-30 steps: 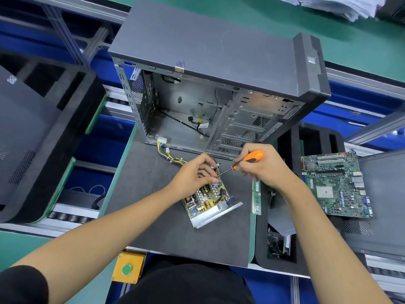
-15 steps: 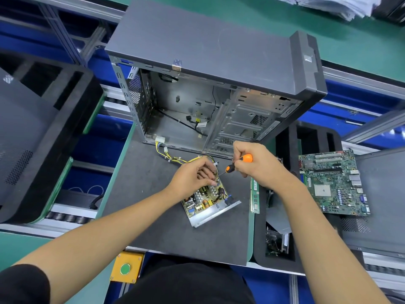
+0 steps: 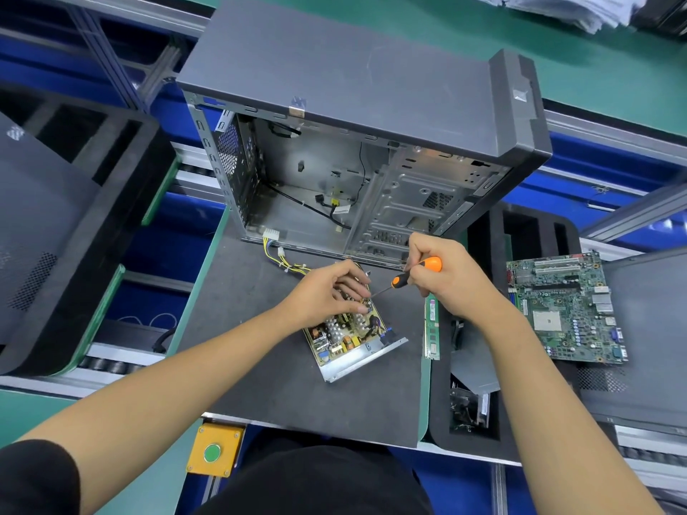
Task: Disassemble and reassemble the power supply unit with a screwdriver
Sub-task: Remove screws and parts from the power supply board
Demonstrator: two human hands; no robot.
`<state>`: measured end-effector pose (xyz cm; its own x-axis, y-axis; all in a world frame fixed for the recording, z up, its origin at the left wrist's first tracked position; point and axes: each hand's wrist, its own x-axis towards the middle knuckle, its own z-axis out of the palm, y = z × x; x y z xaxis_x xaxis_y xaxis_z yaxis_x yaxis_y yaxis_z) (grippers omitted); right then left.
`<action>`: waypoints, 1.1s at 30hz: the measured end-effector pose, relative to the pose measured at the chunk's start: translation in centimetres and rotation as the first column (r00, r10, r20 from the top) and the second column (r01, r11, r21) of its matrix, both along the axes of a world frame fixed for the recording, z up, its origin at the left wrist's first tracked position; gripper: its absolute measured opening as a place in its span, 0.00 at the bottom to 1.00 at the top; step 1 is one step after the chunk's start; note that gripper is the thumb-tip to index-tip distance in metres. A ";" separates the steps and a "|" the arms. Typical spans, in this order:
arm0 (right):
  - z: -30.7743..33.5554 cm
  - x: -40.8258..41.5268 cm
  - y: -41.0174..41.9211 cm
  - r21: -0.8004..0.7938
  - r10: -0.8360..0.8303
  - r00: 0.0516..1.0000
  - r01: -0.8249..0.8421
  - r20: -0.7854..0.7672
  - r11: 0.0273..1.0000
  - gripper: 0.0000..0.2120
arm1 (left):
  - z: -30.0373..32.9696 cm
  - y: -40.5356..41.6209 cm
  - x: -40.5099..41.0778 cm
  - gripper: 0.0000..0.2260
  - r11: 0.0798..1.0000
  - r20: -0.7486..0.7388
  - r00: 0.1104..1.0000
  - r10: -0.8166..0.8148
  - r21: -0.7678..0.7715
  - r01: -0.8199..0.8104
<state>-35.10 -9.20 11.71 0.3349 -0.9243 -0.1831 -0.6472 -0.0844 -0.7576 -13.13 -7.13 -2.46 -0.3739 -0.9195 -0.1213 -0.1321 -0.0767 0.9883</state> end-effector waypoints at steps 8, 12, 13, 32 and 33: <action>-0.4 0.0 0.1 0.017 -0.007 1.000 0.006 0.028 1.000 0.04 | -0.1 0.0 -0.1 0.16 1.000 0.005 1.000 0.005 0.013 -0.005; -0.5 0.0 0.2 0.005 0.000 1.000 0.000 0.027 1.000 0.05 | -0.3 0.0 0.0 0.13 1.000 0.017 1.000 0.002 0.010 -0.002; -0.5 0.0 0.2 0.005 0.000 1.000 0.000 0.029 1.000 0.05 | -0.4 0.0 0.0 0.13 1.000 0.016 1.000 0.002 0.007 -0.002; 0.1 -2.3 -0.1 0.026 -0.004 1.000 0.004 -0.008 1.000 0.06 | 0.6 -1.0 -3.4 0.17 0.697 0.725 0.647 -0.235 -0.338 0.633; 0.2 -2.5 0.0 0.035 0.001 1.000 -0.001 -0.014 0.999 0.05 | 0.7 -1.4 -3.8 0.19 0.709 0.736 0.623 -0.264 -0.290 0.643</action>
